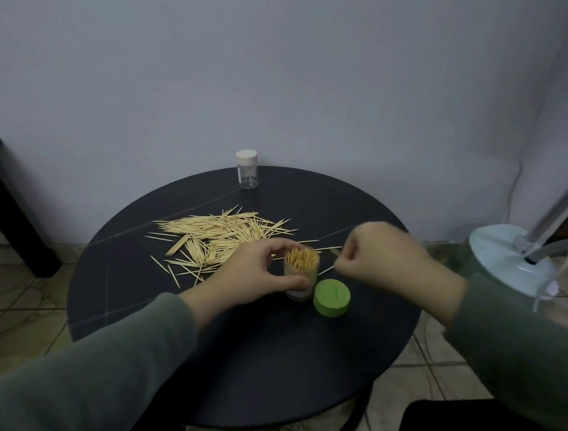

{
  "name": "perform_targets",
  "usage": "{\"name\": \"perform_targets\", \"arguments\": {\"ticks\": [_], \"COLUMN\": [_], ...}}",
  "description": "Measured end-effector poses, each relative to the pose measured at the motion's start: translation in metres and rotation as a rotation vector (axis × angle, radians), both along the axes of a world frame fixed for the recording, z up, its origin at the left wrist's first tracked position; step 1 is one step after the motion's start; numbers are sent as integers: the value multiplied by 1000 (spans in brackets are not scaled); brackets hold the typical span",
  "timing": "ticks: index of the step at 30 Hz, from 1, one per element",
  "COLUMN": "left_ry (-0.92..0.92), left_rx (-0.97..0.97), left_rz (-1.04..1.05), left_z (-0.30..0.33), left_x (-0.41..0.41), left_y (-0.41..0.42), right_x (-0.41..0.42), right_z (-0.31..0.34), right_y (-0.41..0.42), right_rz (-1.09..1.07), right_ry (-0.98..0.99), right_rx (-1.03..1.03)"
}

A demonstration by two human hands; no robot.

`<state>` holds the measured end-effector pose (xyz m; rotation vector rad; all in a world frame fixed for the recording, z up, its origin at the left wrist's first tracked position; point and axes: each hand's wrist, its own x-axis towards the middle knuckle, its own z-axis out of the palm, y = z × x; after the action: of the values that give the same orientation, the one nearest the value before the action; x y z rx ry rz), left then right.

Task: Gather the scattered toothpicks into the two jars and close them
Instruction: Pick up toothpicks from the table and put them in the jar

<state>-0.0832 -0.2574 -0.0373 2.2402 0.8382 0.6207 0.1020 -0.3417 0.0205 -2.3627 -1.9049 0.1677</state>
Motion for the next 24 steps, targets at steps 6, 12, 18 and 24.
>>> {"name": "perform_targets", "arguments": {"ticks": [6, 12, 18, 24], "left_ry": [-31, -44, -44, -50], "left_rx": [-17, -15, 12, 32], "left_rz": [47, 84, 107, 88], "left_z": [-7, -10, -10, -9], "left_x": [13, 15, 14, 14], "left_y": [-3, -5, -6, -6], "right_x": [45, 47, 41, 28], "right_z": [-22, -34, -40, -47], "right_y": [8, 18, 21, 31], "right_rz": [-322, -372, -232, -32], "right_ry": [-231, -262, -242, -90], "right_rx": [-193, -320, -117, -9]}}
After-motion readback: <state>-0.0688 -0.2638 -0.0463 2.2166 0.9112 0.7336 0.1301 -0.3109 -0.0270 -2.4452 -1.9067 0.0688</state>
